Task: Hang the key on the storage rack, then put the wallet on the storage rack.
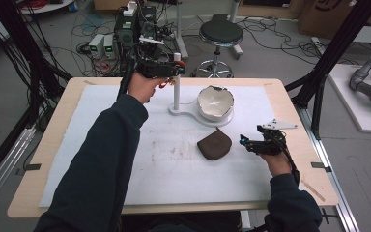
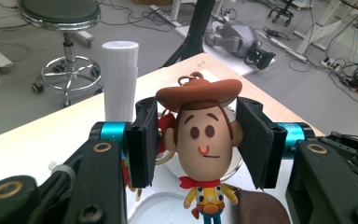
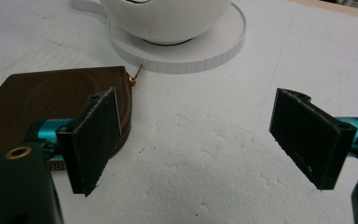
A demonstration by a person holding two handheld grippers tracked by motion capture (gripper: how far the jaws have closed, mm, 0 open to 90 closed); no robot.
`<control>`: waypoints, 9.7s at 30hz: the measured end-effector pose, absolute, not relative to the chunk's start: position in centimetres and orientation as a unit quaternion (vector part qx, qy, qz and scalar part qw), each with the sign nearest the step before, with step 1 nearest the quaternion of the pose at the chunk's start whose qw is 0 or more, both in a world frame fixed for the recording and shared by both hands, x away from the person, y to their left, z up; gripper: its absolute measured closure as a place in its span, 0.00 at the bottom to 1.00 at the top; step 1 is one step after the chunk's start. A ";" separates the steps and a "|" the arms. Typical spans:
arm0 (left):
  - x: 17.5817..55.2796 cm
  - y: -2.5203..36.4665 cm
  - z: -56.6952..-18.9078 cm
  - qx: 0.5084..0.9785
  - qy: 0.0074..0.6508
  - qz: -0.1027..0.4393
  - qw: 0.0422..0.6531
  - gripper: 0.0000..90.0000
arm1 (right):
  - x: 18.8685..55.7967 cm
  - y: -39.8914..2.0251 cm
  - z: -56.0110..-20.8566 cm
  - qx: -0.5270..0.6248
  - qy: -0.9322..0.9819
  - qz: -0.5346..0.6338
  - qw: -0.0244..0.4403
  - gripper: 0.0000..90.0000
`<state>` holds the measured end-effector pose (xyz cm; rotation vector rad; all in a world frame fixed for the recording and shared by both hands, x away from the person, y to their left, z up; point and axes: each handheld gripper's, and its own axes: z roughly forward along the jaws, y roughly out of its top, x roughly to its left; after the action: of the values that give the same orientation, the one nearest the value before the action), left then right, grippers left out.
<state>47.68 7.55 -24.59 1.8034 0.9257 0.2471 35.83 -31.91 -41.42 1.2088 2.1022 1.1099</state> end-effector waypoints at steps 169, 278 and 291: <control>35.1 21.3 -40.6 0.693 0.377 0.233 0.569 0.22 | 35.7 -30.6 -41.4 0.425 0.773 0.435 0.182 0.18; 40.8 9.1 -41.4 0.789 0.275 0.098 0.540 0.50 | 38.6 -32.5 -41.0 0.341 0.783 0.516 0.058 0.78; 39.4 17.2 -40.9 0.717 0.374 0.172 0.563 0.32 | 37.5 -34.4 -39.0 0.378 0.765 0.503 0.142 0.81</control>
<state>39.40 17.24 -40.94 1.6877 0.8799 0.4054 37.51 -34.39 -38.98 1.0896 2.2068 1.4510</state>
